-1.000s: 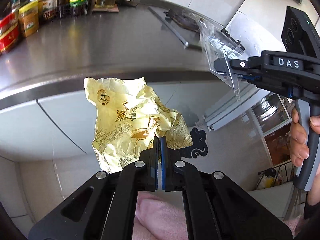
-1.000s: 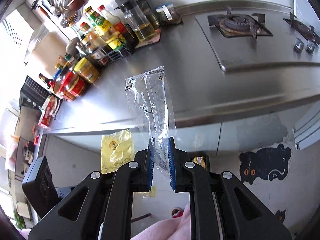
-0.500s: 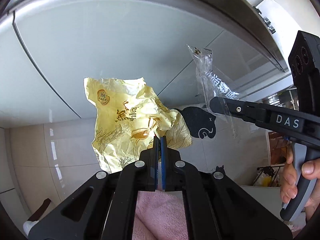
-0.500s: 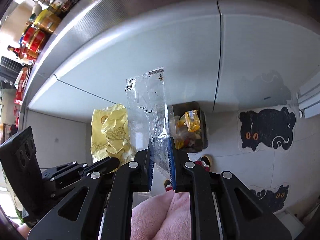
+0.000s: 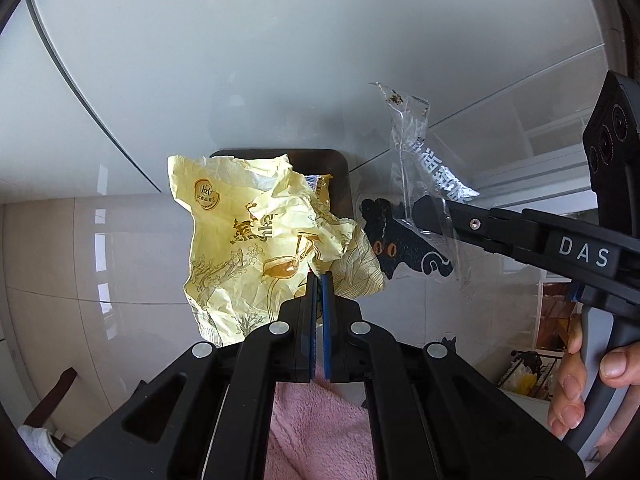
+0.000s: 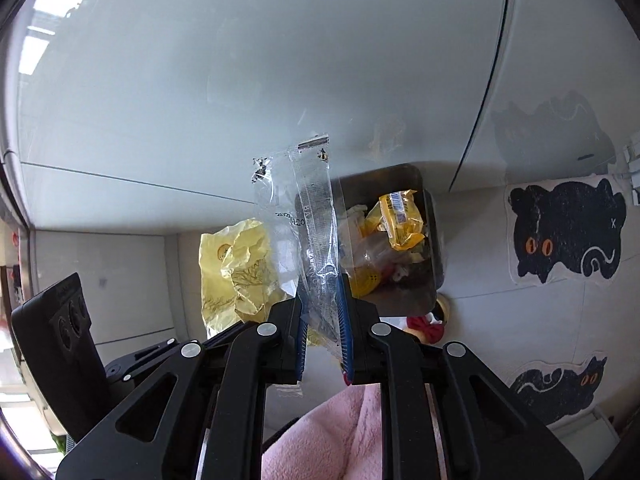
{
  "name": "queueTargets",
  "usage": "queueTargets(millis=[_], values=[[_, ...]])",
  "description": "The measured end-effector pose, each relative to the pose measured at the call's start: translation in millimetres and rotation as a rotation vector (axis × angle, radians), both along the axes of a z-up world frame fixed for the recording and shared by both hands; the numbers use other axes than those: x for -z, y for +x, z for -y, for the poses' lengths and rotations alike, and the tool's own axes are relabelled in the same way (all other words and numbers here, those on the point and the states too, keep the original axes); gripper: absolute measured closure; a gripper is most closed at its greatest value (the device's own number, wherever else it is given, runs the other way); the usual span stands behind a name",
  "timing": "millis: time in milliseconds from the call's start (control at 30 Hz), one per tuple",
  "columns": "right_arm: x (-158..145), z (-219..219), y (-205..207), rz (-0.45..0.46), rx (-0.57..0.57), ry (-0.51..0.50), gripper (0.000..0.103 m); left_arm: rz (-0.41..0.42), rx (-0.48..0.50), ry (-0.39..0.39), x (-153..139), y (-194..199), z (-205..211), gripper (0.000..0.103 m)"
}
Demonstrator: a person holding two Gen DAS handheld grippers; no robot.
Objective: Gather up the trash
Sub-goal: 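Carry the wrapper and plastic bag over the bin and open both tools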
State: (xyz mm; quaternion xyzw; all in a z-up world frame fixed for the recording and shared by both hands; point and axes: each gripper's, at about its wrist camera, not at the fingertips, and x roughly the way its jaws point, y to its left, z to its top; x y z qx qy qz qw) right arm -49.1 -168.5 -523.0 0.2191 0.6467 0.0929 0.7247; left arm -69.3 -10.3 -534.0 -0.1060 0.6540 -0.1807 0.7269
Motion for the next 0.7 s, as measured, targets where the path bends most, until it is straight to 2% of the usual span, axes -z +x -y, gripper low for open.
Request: queueTargets(millis=[167,367,433,500,533,567,600,700], values=[[31,3,8,-0.039,0.021,0.008,0.086,-0.021,0.010,0.005,22,2,5,0.102],[42,3,14,-0.051,0.036,0.018,0.085,-0.030,0.025,0.009,32,4,13,0.101],[42,2,16,-0.050,0.044,0.014,0.083,-0.027,0.030,0.011,32,5,14,0.095],[40,2,17,-0.049,0.062,0.016,0.062,-0.023,0.027,0.012,28,2,15,0.090],[39,3,18,-0.041,0.077,0.011,0.042,-0.025,0.026,0.012,26,3,15,0.090],[37,4,18,-0.034,0.089,0.006,0.037,-0.024,0.024,0.015,25,3,13,0.090],[36,4,19,-0.033,0.095,0.009,0.037,-0.022,0.020,0.016,25,3,11,0.089],[31,5,20,-0.027,0.114,0.004,0.033,-0.022,0.010,0.012,20,4,5,0.077]])
